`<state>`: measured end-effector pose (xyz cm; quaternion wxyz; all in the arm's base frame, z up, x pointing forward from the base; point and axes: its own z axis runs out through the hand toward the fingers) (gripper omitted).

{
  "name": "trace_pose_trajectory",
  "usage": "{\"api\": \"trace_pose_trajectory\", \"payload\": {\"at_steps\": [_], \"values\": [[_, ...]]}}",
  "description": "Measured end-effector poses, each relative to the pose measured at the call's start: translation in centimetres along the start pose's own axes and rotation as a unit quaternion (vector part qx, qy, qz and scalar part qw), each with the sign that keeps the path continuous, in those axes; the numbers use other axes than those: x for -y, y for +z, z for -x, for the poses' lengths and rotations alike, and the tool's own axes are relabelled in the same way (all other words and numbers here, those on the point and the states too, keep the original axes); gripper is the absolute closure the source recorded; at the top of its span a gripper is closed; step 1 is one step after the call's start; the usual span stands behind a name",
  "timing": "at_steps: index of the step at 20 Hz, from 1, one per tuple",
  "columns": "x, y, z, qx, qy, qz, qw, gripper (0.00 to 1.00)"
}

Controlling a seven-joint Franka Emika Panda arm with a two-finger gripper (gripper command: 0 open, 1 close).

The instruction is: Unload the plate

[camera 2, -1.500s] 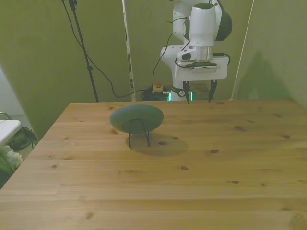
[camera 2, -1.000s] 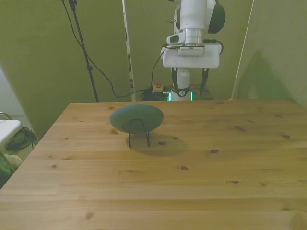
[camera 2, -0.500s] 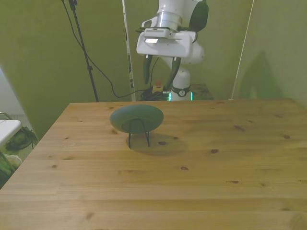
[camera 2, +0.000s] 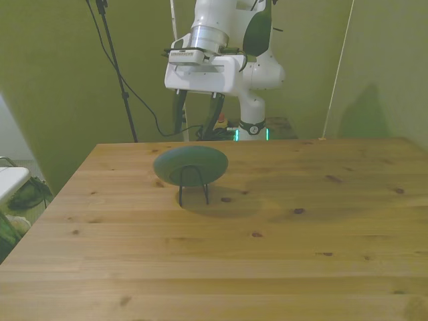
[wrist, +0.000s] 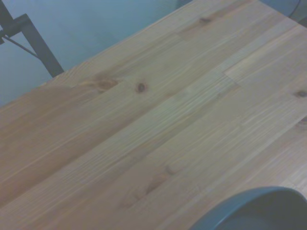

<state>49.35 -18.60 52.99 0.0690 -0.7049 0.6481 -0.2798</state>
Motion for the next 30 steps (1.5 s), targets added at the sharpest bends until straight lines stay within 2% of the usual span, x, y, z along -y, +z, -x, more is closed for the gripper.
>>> {"api": "trace_pose_trajectory", "payload": {"at_steps": [4, 11, 19, 20, 30], "values": [[-0.1, 0.6, -0.8, -0.006, 0.019, -0.013, 0.9997, 0.0], [1.2, 3.6, -0.2, 0.009, 0.041, -0.001, 0.9991, 0.0], [2.1, 5.3, 2.7, 0.031, 0.026, 0.007, 0.9992, 0.0], [2.0, 5.4, 2.9, 0.032, 0.025, 0.009, 0.9991, 1.0], [0.9, 5.9, 1.5, 0.029, 0.038, 0.02, 0.9987, 1.0]]}}
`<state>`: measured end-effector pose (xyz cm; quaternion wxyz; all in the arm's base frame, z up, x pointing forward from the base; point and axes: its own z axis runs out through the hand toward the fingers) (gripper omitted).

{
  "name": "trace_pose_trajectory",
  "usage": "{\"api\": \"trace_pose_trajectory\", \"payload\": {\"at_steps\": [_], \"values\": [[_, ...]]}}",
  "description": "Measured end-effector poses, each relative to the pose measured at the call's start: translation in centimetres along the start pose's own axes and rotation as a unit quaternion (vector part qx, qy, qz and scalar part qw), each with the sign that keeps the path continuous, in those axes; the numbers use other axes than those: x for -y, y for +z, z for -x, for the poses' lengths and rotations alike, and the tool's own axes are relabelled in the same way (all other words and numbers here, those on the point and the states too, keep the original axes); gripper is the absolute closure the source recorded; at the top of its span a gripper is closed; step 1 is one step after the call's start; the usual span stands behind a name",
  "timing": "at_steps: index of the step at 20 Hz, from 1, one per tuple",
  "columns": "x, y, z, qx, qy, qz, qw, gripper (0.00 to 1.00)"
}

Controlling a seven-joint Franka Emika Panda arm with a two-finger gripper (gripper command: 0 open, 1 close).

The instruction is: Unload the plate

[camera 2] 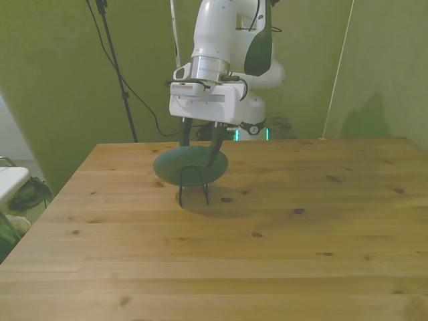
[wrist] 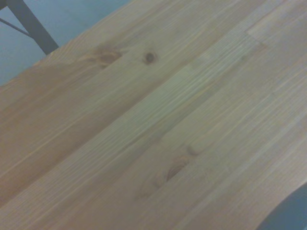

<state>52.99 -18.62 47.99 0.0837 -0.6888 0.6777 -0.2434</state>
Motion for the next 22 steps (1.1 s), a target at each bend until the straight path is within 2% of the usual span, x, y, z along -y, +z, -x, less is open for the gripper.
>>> {"api": "trace_pose_trajectory", "payload": {"at_steps": [22], "values": [[-0.38, 0.22, -0.34, 0.001, 0.003, 0.009, 1.0, 1.0]]}}
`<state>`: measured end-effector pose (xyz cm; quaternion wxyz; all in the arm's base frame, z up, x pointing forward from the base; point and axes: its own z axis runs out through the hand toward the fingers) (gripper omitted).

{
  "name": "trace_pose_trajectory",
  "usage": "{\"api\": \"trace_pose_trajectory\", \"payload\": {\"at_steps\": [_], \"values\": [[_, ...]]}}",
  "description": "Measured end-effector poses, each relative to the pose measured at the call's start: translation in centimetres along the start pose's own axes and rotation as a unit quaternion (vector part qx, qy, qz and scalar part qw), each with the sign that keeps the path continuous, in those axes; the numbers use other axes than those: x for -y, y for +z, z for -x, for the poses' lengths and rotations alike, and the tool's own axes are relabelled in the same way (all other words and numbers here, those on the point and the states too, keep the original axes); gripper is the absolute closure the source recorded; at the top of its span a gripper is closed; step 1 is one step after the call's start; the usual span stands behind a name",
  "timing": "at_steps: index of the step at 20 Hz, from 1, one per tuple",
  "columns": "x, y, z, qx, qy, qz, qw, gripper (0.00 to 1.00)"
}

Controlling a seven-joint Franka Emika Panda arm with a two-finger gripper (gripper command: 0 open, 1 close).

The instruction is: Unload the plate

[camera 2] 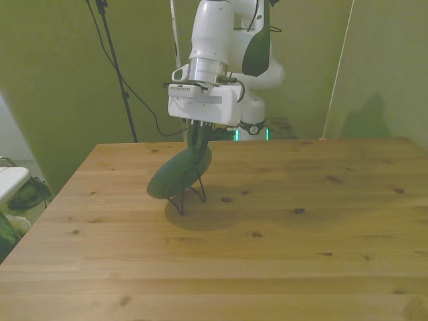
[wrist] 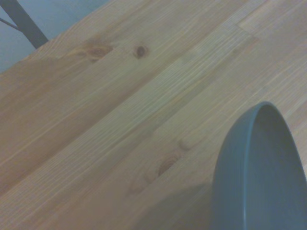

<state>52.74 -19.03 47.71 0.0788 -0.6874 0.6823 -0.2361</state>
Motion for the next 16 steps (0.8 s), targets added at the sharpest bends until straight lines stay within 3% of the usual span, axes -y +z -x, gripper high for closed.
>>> {"api": "trace_pose_trajectory", "payload": {"at_steps": [7, 16], "values": [[0.3, -0.6, -0.2, -0.002, 0.001, -0.005, 1.0, 1.0], [0.8, -6.1, 0.0, -0.007, -0.014, -0.002, 0.9999, 1.0]]}}
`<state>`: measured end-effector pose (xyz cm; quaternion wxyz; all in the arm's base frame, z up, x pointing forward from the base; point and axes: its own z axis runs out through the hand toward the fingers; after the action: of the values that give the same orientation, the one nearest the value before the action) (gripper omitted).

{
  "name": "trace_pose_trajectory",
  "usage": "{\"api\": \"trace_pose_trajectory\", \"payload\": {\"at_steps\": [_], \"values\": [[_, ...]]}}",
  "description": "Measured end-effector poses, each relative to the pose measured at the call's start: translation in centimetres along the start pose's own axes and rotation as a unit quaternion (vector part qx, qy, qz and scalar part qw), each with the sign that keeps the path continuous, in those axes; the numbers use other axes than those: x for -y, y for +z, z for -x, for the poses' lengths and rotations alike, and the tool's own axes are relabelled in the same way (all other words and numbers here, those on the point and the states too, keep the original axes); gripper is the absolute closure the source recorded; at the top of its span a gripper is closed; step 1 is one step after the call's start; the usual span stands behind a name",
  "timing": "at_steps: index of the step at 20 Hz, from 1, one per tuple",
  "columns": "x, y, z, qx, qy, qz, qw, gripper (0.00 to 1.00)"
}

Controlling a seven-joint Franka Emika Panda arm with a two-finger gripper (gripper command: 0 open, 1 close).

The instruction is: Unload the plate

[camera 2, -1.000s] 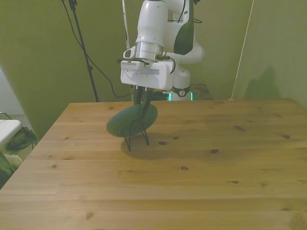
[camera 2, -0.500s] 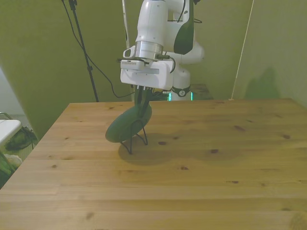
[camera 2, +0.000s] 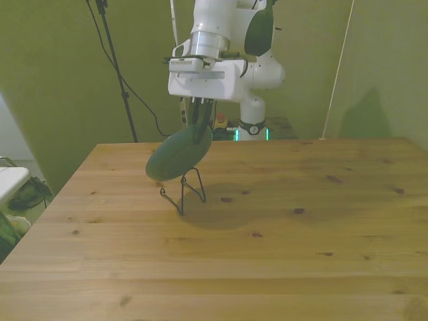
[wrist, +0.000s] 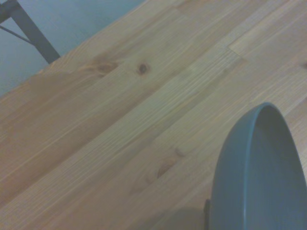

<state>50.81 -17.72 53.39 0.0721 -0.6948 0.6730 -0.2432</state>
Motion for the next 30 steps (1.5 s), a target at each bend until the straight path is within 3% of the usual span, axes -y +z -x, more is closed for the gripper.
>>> {"api": "trace_pose_trajectory", "payload": {"at_steps": [6, 11, 13, 19, 26, 30], "values": [[2.3, -5.4, 2.6, -0.011, -0.046, -0.006, 0.9988, 1.0], [6.9, -9.1, 6.2, -0.014, -0.09, -0.006, 0.9958, 1.0], [9.2, -9.2, 7.3, -0.009, -0.1, 0.009, 0.9949, 1.0], [14.4, -1.7, 12.1, 0.009, -0.122, 0.117, 0.9855, 1.0], [18.1, 7.6, 14.8, -0.02, -0.115, 0.196, 0.9735, 1.0], [19.1, 12.9, 15.5, -0.039, -0.112, 0.221, 0.9681, 1.0]]}}
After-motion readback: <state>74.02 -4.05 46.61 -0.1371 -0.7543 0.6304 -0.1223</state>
